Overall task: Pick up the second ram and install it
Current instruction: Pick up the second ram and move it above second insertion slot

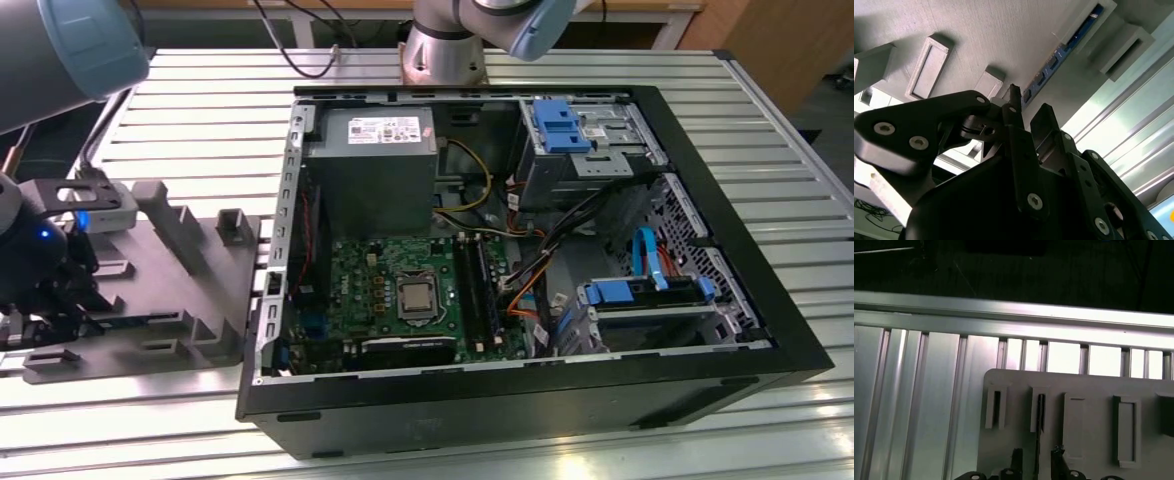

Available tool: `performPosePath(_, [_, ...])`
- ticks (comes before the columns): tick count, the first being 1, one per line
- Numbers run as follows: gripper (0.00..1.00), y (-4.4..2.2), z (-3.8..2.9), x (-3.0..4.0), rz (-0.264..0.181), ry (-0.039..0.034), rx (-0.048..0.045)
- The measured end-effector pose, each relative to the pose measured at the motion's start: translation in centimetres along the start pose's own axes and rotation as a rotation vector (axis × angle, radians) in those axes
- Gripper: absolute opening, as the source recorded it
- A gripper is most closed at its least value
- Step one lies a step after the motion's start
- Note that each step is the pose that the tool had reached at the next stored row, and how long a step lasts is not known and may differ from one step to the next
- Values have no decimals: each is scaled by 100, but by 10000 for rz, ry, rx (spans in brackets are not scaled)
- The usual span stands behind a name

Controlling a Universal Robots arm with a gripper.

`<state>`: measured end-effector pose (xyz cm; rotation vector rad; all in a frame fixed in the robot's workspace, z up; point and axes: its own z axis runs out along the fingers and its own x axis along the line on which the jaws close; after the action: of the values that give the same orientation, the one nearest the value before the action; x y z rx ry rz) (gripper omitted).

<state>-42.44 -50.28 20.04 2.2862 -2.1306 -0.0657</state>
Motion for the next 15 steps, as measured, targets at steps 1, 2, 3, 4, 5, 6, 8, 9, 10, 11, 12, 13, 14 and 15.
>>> performPosePath(1, [36,3,4,0,-17,0,0])
performPosePath(2, [36,5,8,0,-35,1,0])
performPosePath(3, [36,6,11,0,-53,3,-2])
performPosePath(4, [36,7,15,0,-68,3,-2])
performPosePath(5, [36,8,18,0,-82,5,-4])
performPosePath(6, [36,9,18,0,-94,6,-4])
performPosePath(8, [36,9,19,0,-101,6,-4])
performPosePath(9, [36,8,19,0,-104,6,-4])
performPosePath(10, [36,9,19,0,-106,5,-4])
performPosePath(11, [36,8,20,0,-108,5,-3])
performPosePath(12, [36,8,20,0,-111,5,-3])
performPosePath(13, [34,9,20,0,-113,5,-4])
performPosePath(14, [34,9,20,0,-115,5,-3])
performPosePath(15, [34,9,20,0,-118,6,-4])
